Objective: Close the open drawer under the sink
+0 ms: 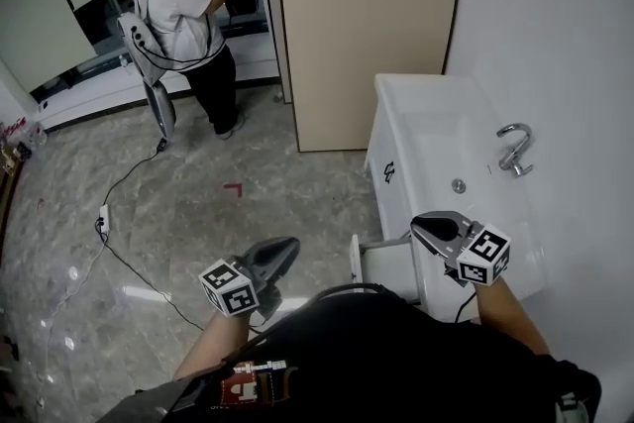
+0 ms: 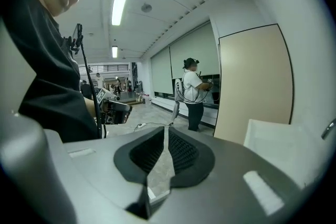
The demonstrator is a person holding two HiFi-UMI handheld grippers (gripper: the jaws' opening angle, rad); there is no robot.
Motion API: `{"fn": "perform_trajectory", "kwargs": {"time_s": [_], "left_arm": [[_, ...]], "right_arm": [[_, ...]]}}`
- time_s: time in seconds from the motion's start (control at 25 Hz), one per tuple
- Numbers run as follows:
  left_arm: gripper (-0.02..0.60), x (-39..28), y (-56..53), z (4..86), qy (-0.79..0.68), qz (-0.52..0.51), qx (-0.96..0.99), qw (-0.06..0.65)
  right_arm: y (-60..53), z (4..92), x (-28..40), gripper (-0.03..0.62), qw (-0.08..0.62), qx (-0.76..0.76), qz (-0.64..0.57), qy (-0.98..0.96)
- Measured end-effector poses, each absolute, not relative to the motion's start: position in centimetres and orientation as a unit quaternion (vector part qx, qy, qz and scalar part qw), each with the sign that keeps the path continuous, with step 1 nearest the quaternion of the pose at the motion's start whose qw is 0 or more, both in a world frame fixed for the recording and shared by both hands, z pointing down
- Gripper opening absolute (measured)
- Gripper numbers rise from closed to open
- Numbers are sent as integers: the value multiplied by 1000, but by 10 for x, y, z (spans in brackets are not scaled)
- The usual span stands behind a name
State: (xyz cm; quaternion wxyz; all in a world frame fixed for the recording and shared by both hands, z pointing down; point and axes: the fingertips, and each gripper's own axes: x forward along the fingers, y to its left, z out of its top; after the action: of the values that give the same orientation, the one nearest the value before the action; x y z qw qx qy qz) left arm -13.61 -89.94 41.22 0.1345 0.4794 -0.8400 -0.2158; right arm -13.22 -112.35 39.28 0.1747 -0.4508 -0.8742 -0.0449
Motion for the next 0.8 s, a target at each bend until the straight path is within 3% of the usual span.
{"fn": "perform_trajectory", "kwargs": {"time_s": [0.32,0.8], "left_arm": [[0,-100,-997,428,-843,-197,469,177],[0,-79,-934,450,-838,-198,475,180]], "right_arm": [[-1187,418,-125,5,181,-491,-52,-851],[-1102,457,-101,12,222,-506,-81,-830]]}}
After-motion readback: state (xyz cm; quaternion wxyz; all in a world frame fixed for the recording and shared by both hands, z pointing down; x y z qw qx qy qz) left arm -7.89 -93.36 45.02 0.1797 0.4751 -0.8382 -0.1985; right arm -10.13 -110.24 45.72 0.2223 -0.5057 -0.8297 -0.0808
